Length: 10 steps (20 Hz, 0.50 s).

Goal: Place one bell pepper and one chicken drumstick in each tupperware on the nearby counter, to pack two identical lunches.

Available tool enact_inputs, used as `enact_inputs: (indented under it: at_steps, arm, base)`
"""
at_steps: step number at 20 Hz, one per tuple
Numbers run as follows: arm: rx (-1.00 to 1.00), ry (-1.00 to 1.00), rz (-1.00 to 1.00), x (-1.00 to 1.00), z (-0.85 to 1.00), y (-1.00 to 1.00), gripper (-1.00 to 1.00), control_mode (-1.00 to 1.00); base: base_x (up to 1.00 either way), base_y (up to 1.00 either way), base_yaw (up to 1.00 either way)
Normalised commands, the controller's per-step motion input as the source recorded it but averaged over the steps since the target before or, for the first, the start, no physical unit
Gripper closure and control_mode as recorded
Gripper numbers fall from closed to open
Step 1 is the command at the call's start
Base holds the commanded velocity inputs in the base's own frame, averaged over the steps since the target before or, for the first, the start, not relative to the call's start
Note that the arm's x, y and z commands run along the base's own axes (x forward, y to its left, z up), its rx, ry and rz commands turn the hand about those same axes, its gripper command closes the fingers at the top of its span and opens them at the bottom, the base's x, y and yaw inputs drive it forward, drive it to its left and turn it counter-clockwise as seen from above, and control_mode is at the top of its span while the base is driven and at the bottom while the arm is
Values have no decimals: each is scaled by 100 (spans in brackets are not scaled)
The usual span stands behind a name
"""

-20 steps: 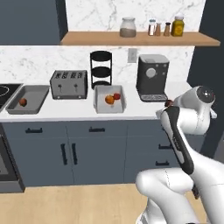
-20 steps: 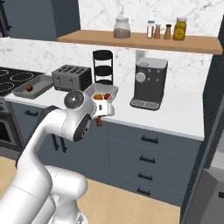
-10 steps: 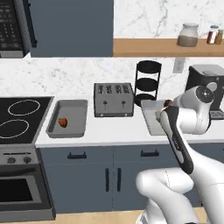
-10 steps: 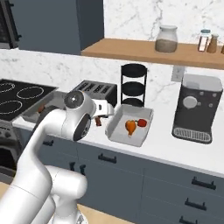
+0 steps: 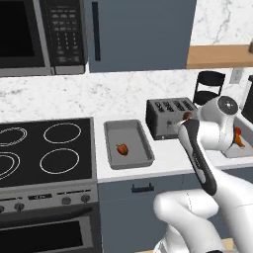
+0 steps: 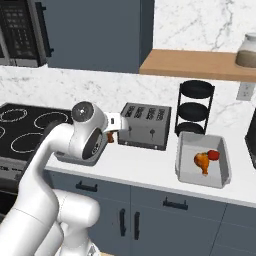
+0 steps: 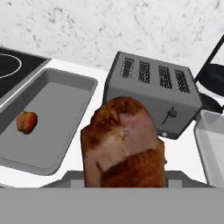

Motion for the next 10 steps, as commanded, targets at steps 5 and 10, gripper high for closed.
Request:
enact_inputs:
  at_steps: [5,10]
  arm:
    - [-5,0,-13,44,-12,60,100,-100]
    - [-6,4,-13,100,-39,92,100,-100]
  base:
    - [2,40,-12]
    - [0,0,0]
